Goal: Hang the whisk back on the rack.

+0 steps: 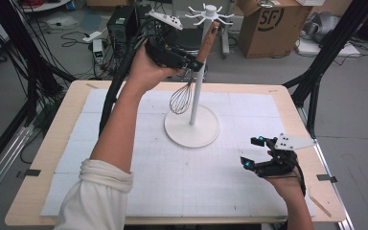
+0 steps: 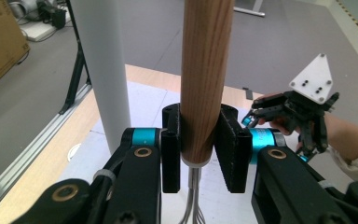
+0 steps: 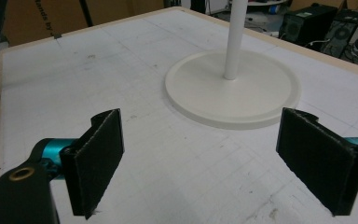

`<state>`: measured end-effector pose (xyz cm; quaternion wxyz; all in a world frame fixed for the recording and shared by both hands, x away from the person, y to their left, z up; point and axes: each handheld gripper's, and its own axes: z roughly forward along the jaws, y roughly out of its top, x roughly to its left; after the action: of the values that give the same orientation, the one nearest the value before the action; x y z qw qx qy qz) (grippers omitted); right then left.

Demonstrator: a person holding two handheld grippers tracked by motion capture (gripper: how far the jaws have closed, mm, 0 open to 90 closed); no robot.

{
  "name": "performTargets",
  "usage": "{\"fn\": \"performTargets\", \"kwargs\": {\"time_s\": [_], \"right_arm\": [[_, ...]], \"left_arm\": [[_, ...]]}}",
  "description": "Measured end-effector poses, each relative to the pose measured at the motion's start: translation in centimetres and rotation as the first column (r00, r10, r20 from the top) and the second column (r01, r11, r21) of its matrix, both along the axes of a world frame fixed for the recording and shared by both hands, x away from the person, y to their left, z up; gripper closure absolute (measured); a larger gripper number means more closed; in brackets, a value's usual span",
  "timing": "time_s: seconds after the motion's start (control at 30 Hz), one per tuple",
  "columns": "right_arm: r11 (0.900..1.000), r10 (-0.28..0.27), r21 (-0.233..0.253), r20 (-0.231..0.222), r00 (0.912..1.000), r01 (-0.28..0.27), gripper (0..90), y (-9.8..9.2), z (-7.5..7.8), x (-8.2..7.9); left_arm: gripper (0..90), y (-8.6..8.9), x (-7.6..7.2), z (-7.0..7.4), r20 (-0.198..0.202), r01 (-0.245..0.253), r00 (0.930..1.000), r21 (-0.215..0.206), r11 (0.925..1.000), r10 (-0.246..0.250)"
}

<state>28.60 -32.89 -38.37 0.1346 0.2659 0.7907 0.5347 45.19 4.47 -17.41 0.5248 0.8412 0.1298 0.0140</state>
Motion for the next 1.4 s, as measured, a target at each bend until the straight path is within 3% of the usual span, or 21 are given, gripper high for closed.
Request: {"fn": "performTargets", "kwargs": {"time_s": [0.2,0.33,0.47,0.53,0.67,0.83,0.97,1.17,1.23,1.4], "right_arm": [[1.0,0.003,-0.003,0.004,1.0,-0.003,13.9,0.1,0.0,0.1],[1.0,0.004,-0.003,0.003,1.0,-0.004,13.9,0.2,0.0,0.0],[1.0,0.003,-0.002,0.003,1.0,-0.003,13.9,0.1,0.0,0.0],[1.0,0.005,-0.001,0.002,1.0,-0.005,13.9,0.1,0.1,0.0],[1.0,0.006,-0.003,0.003,1.0,-0.006,13.9,0.2,0.1,0.0],[1.0,0.007,-0.004,0.005,1.0,-0.007,13.9,0.2,0.1,0.0],[1.0,0.007,-0.006,0.004,1.0,-0.007,13.9,0.3,0.1,0.0],[1.0,0.003,-0.001,0.008,1.0,-0.003,13.9,0.1,0.2,0.0],[1.0,0.001,0.001,0.008,1.0,-0.001,13.9,0.0,0.2,0.0],[1.0,-0.001,-0.004,0.003,1.0,0.001,13.9,0.2,0.1,0.0]], "left_arm": [[71.9,-0.2,0.1,-0.1,0.013,-0.022,0.9997,0.016,0.9996,0.022],[57.2,-0.1,-0.1,-0.1,0.039,-0.066,0.9972,0.03,0.9974,0.064],[47.9,0.4,-0.4,-0.4,0.031,-0.077,0.9966,0.022,0.9968,0.076],[45.3,0.7,-0.7,-1.0,0.023,-0.068,0.9974,0.003,0.9977,0.068],[38.9,1.1,-1.1,-2.2,0.009,-0.055,0.9985,0.026,0.9982,0.055],[32.5,2.0,-1.8,-3.4,0.006,-0.049,0.9988,0.008,0.9987,0.049],[29.2,2.7,-2.5,-4.4,-0.001,-0.046,0.999,0.02,0.9988,0.046],[23.6,4.0,-3.8,-6.0,-0.003,-0.052,0.9986,0.028,0.9983,0.052],[23.6,4.5,-4.3,-6.7,0.018,-0.048,0.9987,0.023,0.9986,0.047],[18.8,5.7,-5.1,-8.5,0.0,-0.07,0.9976,0.019,0.9974,0.07]]}}
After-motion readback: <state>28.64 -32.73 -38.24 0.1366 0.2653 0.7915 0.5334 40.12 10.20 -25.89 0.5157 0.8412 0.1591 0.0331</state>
